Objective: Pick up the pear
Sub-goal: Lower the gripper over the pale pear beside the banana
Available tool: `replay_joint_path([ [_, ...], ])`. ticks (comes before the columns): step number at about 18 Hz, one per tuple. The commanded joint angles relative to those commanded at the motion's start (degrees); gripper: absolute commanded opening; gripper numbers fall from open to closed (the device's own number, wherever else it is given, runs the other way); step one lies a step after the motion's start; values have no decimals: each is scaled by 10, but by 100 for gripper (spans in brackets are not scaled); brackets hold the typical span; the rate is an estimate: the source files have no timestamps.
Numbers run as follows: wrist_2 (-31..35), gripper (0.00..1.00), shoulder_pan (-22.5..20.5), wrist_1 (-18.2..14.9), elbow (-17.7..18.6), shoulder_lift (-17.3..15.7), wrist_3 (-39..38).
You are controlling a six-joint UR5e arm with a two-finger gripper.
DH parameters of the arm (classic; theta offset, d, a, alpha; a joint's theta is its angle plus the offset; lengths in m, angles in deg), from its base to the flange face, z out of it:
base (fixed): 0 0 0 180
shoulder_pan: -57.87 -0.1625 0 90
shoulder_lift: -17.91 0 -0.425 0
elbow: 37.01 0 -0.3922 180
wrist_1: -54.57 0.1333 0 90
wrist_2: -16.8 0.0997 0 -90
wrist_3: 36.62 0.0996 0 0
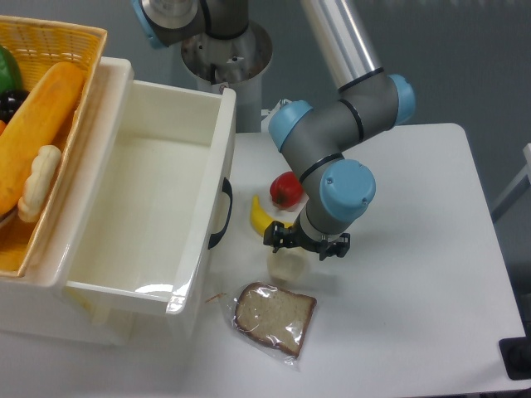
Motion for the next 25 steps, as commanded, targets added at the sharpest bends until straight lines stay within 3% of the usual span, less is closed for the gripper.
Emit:
replay_joint_path([
  [16, 1, 97, 7, 4, 2, 19, 1],
  [18, 2, 88, 7, 4, 1, 18, 3],
  [20, 2, 72, 7, 4, 2, 16, 7],
  [25, 3, 56, 6, 3, 0, 11, 28],
])
